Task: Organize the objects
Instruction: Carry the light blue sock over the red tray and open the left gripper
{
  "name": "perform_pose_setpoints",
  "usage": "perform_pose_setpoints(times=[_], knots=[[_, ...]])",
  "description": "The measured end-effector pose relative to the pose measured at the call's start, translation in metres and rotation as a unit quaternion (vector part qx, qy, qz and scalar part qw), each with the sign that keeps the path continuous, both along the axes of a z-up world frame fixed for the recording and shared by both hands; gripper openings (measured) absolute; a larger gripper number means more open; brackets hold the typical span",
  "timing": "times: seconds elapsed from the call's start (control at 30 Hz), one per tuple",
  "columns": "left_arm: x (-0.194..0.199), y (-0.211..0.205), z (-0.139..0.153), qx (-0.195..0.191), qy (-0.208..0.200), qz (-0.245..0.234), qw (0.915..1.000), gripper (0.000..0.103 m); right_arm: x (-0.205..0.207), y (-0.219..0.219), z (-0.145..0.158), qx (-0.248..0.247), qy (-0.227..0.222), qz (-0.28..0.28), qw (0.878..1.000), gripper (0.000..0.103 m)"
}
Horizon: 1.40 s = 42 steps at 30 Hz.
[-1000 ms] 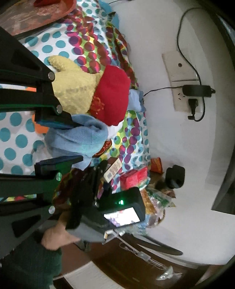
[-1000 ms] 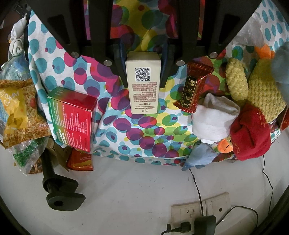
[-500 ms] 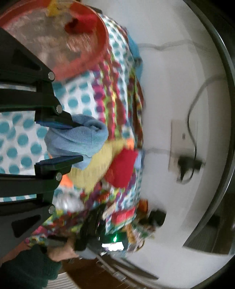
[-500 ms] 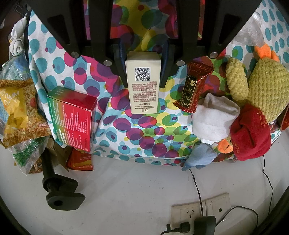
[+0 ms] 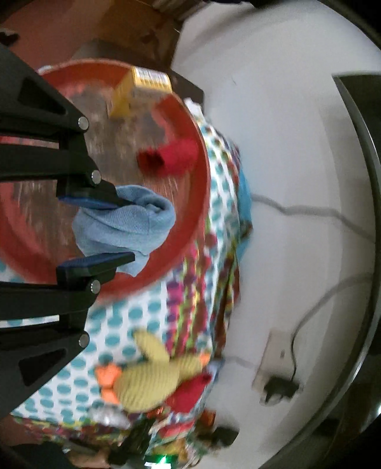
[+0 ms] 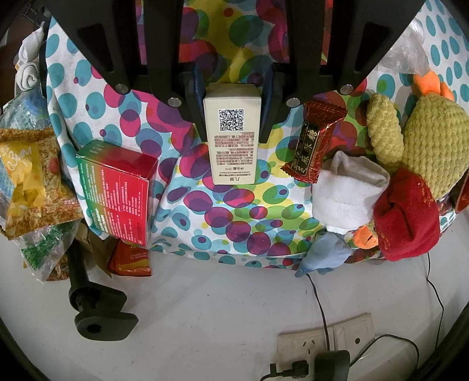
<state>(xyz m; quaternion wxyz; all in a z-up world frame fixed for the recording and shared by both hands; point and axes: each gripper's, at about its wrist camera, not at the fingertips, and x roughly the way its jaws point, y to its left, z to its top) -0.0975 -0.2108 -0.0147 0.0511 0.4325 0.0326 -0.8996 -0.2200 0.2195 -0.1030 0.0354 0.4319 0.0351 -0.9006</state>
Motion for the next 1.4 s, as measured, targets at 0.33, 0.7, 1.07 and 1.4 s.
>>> perform_pose_setpoints(times=[0.33,0.7,1.07,1.4], knots=[[-0.028,-0.088,-0.009,0.002,-0.007,0.106,0.9944,0.027,0.0,0.0,0.0,0.001,0.0,-0.001,1.0,0.03],[-0.064,-0.134,-0.026,0.002,-0.019,0.142,0.9897,0.027,0.0,-0.002,0.0,0.002,0.0,-0.002,1.0,0.03],[-0.077,-0.141,-0.037,0.004,-0.038,0.139,0.9896,0.034,0.0,-0.003,0.0,0.006,0.001,-0.003,1.0,0.031],[-0.07,-0.151,-0.031,0.034,-0.031,0.148,0.9878,0.042,0.0,-0.004,0.0,0.006,0.001,-0.004,1.0,0.031]])
